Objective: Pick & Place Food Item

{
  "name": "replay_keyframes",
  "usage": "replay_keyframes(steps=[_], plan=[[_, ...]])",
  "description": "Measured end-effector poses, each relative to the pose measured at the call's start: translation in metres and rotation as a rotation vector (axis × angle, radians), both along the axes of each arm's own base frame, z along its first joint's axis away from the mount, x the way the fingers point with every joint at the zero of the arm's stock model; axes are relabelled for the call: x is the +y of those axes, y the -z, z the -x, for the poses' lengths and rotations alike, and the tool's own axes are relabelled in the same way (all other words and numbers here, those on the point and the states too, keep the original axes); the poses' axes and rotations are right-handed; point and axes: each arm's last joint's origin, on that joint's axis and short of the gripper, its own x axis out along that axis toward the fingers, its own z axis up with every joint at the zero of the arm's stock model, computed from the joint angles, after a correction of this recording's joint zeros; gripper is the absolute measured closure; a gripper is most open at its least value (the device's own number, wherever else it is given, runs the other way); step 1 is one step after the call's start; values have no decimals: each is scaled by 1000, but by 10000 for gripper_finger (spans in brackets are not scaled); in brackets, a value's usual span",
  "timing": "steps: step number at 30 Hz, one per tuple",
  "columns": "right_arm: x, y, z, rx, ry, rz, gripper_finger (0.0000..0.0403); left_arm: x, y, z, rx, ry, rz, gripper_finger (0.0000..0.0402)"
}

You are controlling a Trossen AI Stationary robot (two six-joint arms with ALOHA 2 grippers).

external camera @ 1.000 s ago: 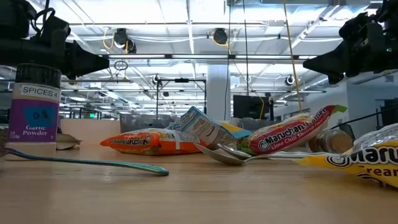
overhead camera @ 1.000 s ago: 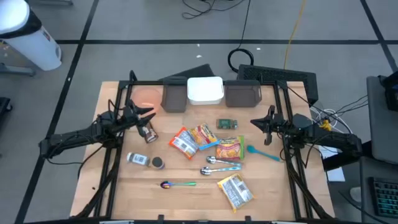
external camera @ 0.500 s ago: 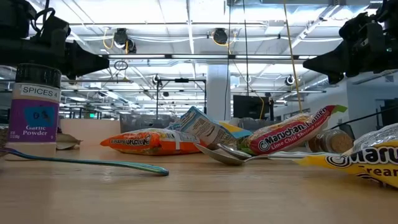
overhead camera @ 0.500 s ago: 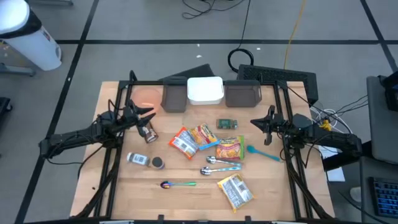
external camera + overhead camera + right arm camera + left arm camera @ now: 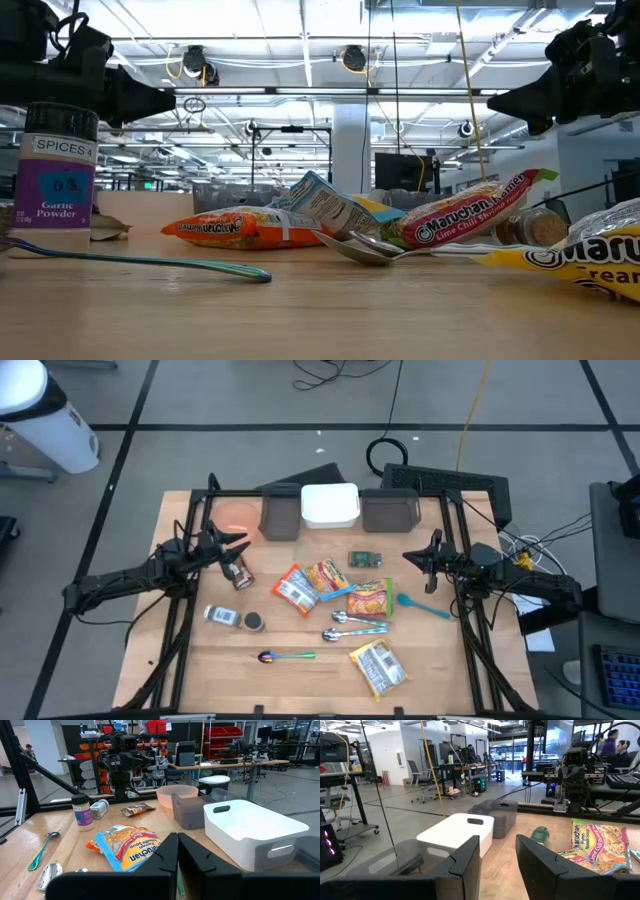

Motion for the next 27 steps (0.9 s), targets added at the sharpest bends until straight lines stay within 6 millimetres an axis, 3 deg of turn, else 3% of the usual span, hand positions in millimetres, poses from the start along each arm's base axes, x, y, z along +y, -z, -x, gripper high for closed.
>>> replay_keyframes(steps=[6, 17, 20, 24, 27], plan=[[0, 0, 0, -9, -4, -40, 399, 0, 0, 0, 0, 0, 0, 266], [0, -12, 1, -224, -43, -447, 399, 0, 0, 0, 0, 0, 0, 266], [1, -24, 1, -321, -98, -381, 399, 0, 0, 0, 0, 0, 0, 266], [7, -42, 2, -437, -298, -191, 399, 0, 0, 0, 0, 0, 0, 266], [6, -49, -4, -411, -302, -231, 399, 0, 0, 0, 0, 0, 0, 266]])
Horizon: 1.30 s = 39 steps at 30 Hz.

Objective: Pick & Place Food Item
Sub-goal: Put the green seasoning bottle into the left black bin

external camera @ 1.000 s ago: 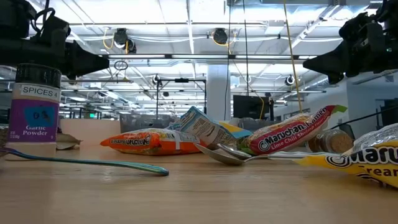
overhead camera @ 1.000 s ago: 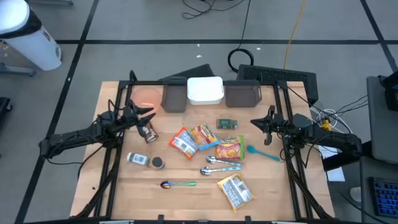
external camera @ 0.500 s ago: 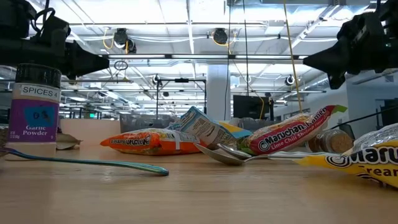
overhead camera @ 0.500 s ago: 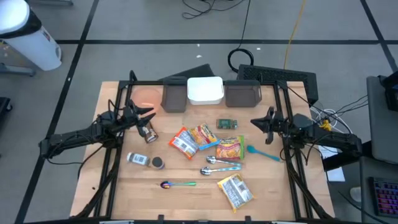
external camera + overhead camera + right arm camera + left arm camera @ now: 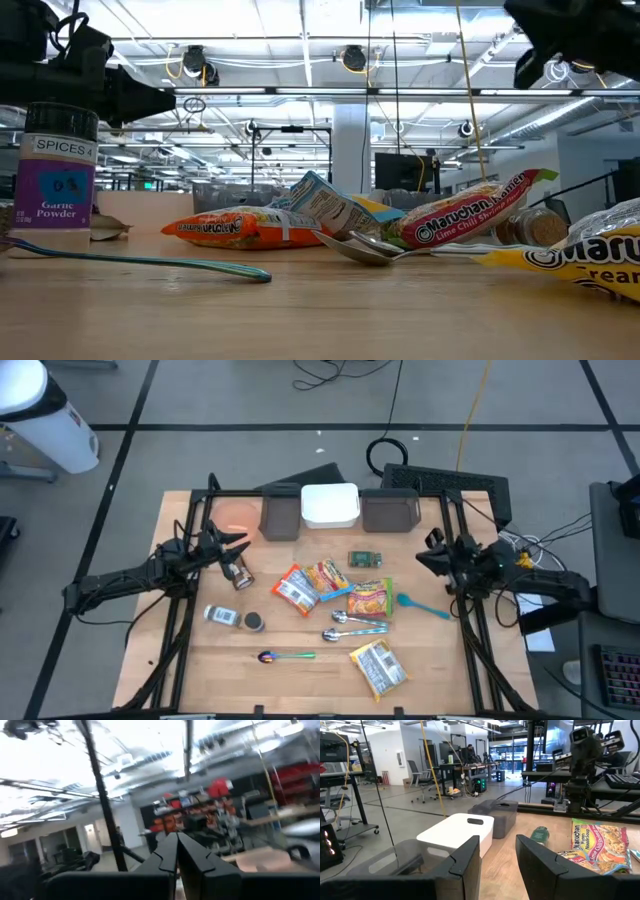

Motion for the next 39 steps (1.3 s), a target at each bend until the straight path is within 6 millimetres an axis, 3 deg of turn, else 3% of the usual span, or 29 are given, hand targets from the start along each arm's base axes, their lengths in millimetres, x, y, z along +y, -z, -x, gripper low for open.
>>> replay_keyframes(steps=[4, 8, 12, 16, 20, 24, 31, 39], plan=[[-5, -18, -15, 58, 101, 14, 399, 0, 0, 0, 0, 0, 0, 266], [-12, -52, -37, 71, 229, 100, 399, 0, 0, 0, 0, 0, 0, 266], [-21, -83, -69, 117, 340, 82, 399, 0, 0, 0, 0, 0, 0, 266], [-28, -102, -108, 171, 348, 115, 399, 0, 0, 0, 0, 0, 0, 266], [-35, -103, -142, 231, 332, 77, 399, 0, -1, 0, -10, 5, 9, 266], [-39, -98, -164, 241, 310, 4, 399, -2, -9, 0, -190, 90, 221, 266], [-41, -92, -174, 211, 306, -16, 399, -4, -27, 5, -534, 243, 634, 266], [-43, -92, -174, 202, 315, -15, 399, -2, -46, 15, -857, 198, 700, 266]])
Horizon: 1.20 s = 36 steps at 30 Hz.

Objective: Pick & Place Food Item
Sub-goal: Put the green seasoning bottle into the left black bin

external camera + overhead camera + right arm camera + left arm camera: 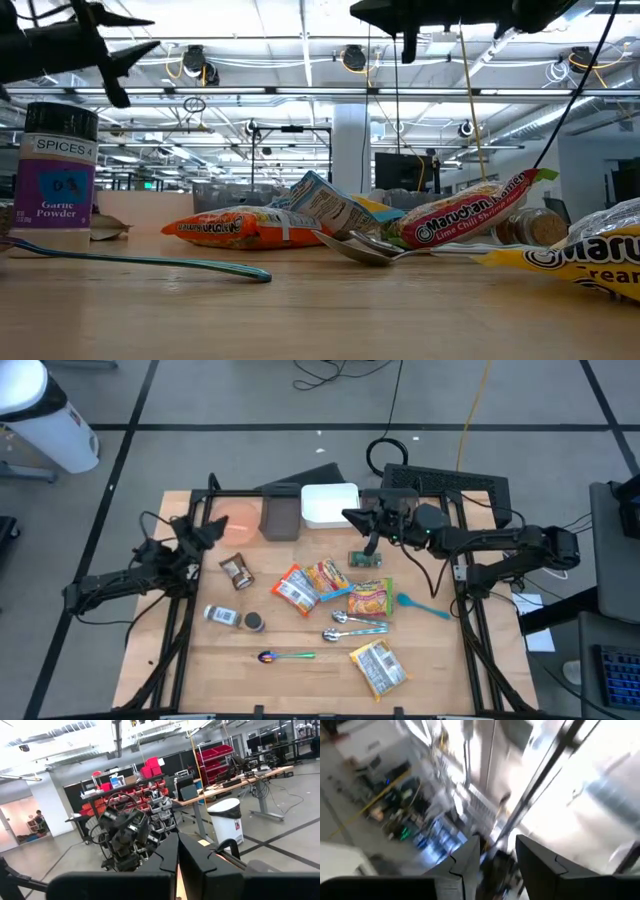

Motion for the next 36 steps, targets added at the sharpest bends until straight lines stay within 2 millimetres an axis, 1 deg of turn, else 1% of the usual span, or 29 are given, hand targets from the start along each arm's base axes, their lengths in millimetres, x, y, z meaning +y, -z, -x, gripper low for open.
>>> replay_keyframes(steps=[2, 4, 6, 8, 10, 14, 17, 19, 21, 23, 28, 31, 34, 36], plan=[[0, -1, 0, -13, -3, 4, 399, -1, -7, 2, -21, -17, -23, 266], [1, -2, 0, -25, -5, 6, 399, -1, -19, 5, -20, -39, -66, 266], [1, -3, 1, -35, -5, 8, 399, -2, -33, 7, 33, -66, -96, 266], [1, -5, 1, -57, -5, 12, 399, -3, -49, 9, 158, -97, -121, 266], [1, -8, 2, -83, -5, 17, 399, -5, -68, 16, 335, -124, -144, 266], [1, -9, 2, -98, -10, 1, 399, -9, -106, 32, 679, -126, -117, 266], [1, -9, 2, -102, -15, -15, 399, -12, -135, 38, 792, -84, -103, 266], [1, -8, 2, -95, -16, -16, 399, -12, -147, 36, 850, -43, -100, 266], [1, -8, 2, -91, -16, -15, 399, -11, -150, 29, 925, 14, -113, 266], [1, -8, 2, -91, -17, -15, 399, -9, -147, 18, 989, 79, -111, 266], [1, -8, 2, -91, -17, -14, 399, 0, -126, -15, 1145, 150, -66, 266], [1, -8, 2, -93, -21, -28, 399, 7, -120, -41, 1183, 191, -82, 266], [1, -6, 1, -79, -21, -35, 399, 13, -117, -68, 1175, 256, -141, 262], [1, -4, 1, -58, -22, -44, 397, 17, -113, -86, 1163, 311, -167, 253]])
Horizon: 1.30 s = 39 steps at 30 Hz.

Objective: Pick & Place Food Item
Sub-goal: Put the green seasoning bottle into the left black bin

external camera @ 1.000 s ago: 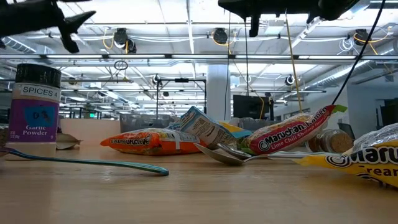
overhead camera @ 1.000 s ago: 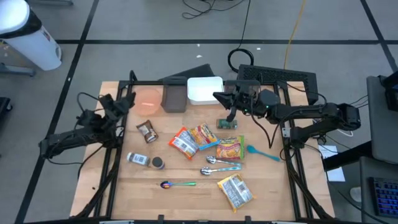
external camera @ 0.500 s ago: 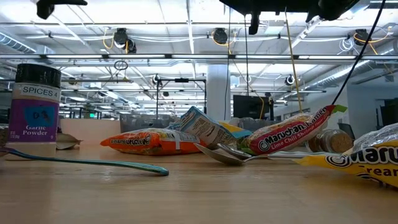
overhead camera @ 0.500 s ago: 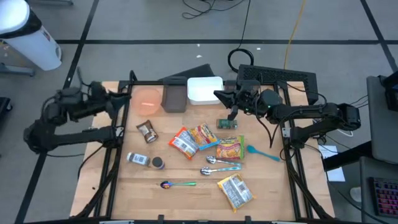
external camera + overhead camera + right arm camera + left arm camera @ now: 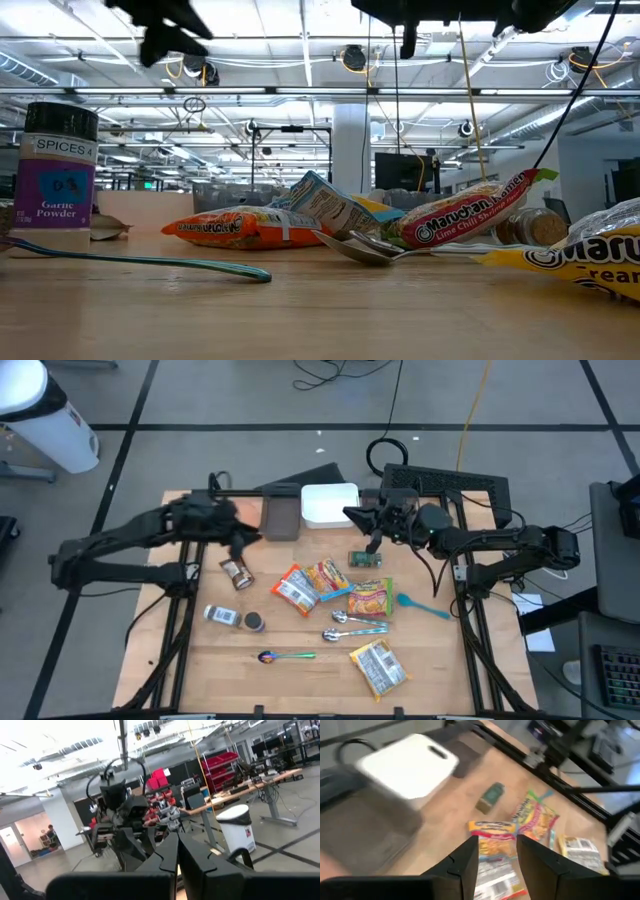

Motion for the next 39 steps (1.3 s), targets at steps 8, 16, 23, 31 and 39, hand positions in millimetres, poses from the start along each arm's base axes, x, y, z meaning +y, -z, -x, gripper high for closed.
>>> replay_keyframes(steps=[8, 16, 23, 31, 39], plan=[[2, 10, -2, 77, -129, -127, 303, 13, 37, -59, 99, 134, 128, 169], [7, 11, -3, 98, -217, -136, 170, 22, 60, -88, 110, 75, 259, 131], [12, 12, -4, 99, -248, -144, 137, 24, 58, -111, -52, 42, 296, 130], [8, -4, 28, 177, -514, -118, 144, 13, 54, -117, -102, 62, 454, 130], [21, 5, 57, 408, -543, -29, 147, -21, 48, -119, -98, 72, 616, 130]])
